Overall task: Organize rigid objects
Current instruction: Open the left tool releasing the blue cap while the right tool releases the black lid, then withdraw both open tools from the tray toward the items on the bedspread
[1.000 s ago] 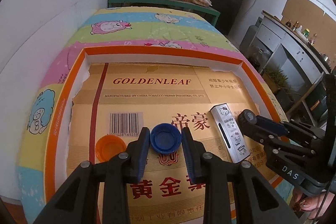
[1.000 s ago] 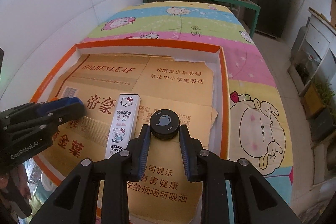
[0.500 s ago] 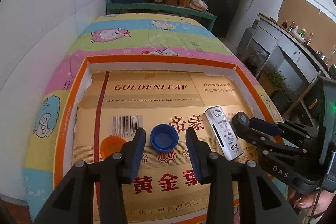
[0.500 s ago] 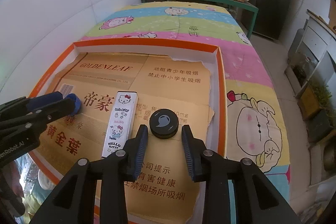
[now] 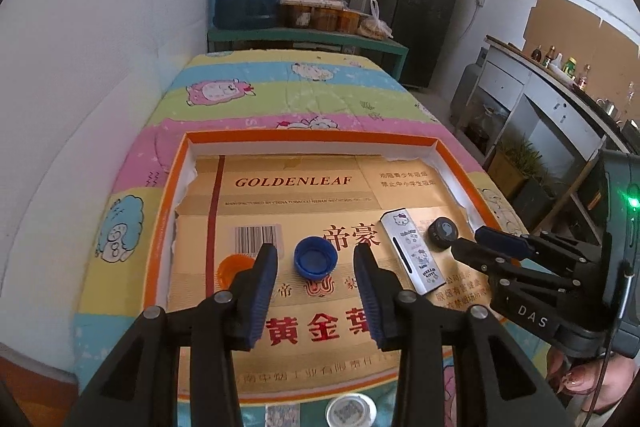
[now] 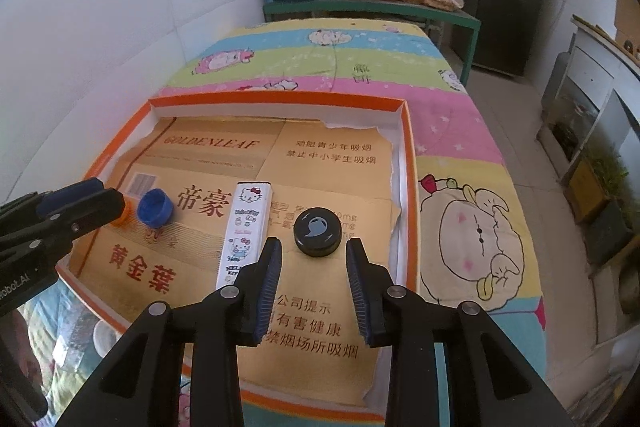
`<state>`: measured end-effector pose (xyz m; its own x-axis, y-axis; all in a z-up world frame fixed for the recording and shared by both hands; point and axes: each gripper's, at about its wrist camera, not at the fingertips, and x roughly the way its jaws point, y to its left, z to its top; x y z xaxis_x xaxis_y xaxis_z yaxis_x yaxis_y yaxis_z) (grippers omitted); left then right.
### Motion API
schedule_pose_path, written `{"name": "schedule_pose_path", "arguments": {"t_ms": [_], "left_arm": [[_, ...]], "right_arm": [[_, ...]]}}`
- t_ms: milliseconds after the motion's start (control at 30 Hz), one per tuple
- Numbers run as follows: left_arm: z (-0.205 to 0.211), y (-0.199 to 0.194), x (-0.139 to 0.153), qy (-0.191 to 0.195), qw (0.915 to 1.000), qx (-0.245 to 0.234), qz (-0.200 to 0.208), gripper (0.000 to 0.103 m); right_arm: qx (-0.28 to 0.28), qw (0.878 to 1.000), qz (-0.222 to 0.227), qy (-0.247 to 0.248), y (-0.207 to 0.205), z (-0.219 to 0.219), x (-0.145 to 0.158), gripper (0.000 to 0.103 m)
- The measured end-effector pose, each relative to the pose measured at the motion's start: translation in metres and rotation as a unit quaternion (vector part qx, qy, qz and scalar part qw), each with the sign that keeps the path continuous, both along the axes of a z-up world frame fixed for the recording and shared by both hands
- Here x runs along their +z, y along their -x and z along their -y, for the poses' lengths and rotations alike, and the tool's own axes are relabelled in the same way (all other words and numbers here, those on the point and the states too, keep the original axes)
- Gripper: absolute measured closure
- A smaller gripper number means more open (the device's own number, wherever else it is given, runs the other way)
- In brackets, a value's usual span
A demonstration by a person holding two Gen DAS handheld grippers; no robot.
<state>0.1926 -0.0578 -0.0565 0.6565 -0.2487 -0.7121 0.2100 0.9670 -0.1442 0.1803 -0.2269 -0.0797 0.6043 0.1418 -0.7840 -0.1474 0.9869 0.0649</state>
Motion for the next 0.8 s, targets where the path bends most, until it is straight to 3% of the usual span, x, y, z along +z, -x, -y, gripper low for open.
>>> {"name": "schedule_pose_path", "arguments": {"t_ms": [800], "left_arm": [[-0.020, 0.045, 0.025, 0.002, 0.9995, 0.002, 0.030, 0.063]], "right_arm": [[0.001, 1.000, 0.015, -0.025, 0.060, -0.013, 0.024, 0.069]]}}
